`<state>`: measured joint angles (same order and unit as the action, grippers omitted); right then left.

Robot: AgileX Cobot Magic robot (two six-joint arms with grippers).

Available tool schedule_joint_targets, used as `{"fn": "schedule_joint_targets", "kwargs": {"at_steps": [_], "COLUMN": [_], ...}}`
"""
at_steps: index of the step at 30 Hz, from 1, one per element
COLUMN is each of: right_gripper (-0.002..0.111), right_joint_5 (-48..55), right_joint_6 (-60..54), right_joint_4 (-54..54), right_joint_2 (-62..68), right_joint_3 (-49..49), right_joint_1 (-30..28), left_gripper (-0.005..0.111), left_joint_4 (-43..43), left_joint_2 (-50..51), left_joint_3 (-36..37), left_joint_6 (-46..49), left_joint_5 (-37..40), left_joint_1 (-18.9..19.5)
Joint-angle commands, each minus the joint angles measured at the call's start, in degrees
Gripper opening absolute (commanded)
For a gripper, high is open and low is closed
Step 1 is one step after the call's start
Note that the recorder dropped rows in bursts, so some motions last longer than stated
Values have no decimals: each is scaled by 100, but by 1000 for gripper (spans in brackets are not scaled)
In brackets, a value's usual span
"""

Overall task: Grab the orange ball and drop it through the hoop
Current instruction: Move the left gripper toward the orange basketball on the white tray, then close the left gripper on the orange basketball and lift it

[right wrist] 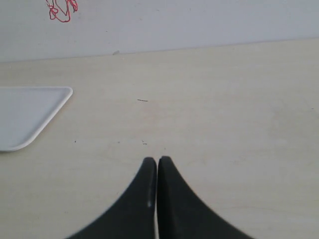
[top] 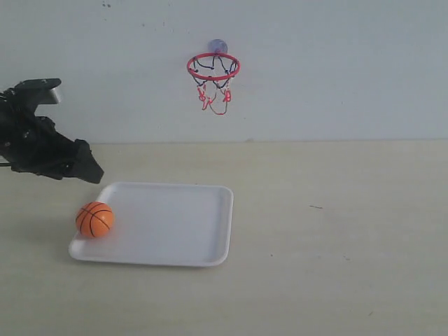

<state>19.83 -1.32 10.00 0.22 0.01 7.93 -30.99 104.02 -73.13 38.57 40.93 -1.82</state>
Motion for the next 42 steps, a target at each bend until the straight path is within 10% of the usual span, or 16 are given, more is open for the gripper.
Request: {"fn": "schedule_joint_targets", "kwargs": {"at_steps": [1,16,20,22,33,42], "right_gripper": [0,0,0,0,0,0], "right_joint_5": [-29,-29,-29,-29,-29,-29], "right_joint_6": [-12,-12,-12,-12,-12,-12], "right_joint_4": [-3,-3,-3,-3,-3,-3], "right_joint_2": [-22,-22,-22,-22,-22,-22], "right_joint_3": [-1,-1,-1,-1,-1,-1], "right_joint_1": [3,3,3,3,3,3], "left_gripper": [75,75,42,4,4,4], "left_joint_4": [-48,-48,-142,-76,-368,-5310], "left_joint_2": [290,1440,1440,1440,1214,1272], "left_joint_3": [-37,-461,-587,-811,-1287,-1410], "left_joint_6": [-38,-83,-431,-431,-408,4058], "left_joint_5": [-68,105,217,511,847,-2003], "left_joint_1": [-20,-20,-20,-7,-170,-638]}}
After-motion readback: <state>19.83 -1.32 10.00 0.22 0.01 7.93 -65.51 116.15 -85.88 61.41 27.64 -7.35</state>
